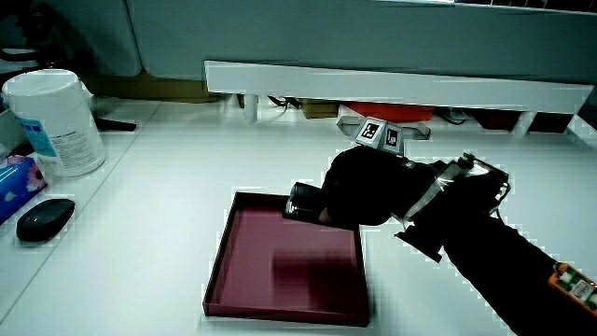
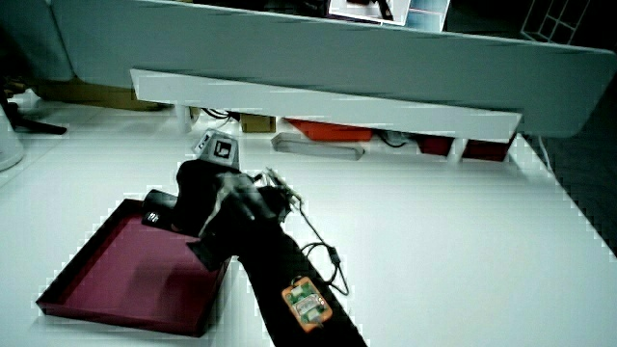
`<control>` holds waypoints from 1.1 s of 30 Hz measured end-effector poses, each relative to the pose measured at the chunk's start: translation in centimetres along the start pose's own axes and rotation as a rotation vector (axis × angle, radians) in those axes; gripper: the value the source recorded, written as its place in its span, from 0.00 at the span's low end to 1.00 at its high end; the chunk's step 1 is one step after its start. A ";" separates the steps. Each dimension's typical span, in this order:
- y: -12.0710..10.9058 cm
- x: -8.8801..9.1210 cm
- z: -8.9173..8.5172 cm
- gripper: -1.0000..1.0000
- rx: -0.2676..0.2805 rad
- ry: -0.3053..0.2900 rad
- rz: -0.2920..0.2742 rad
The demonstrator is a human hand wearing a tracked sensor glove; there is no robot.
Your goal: Place stapper into plate
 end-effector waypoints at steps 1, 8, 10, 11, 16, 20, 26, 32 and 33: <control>0.3 0.0 -0.6 0.50 -0.036 0.007 0.004; 1.1 -0.6 -3.0 0.50 -0.091 -0.007 0.021; 1.4 -0.4 -4.0 0.50 -0.113 -0.013 0.014; 1.5 -0.4 -4.4 0.50 -0.126 -0.017 0.014; 2.0 -0.3 -5.7 0.50 -0.138 -0.051 -0.003; 2.1 0.0 -6.6 0.50 -0.164 -0.055 -0.001; 2.3 0.2 -7.0 0.50 -0.164 -0.054 -0.008; 2.2 0.5 -7.1 0.41 -0.181 -0.055 -0.021; 2.1 0.6 -7.0 0.36 -0.178 -0.066 -0.024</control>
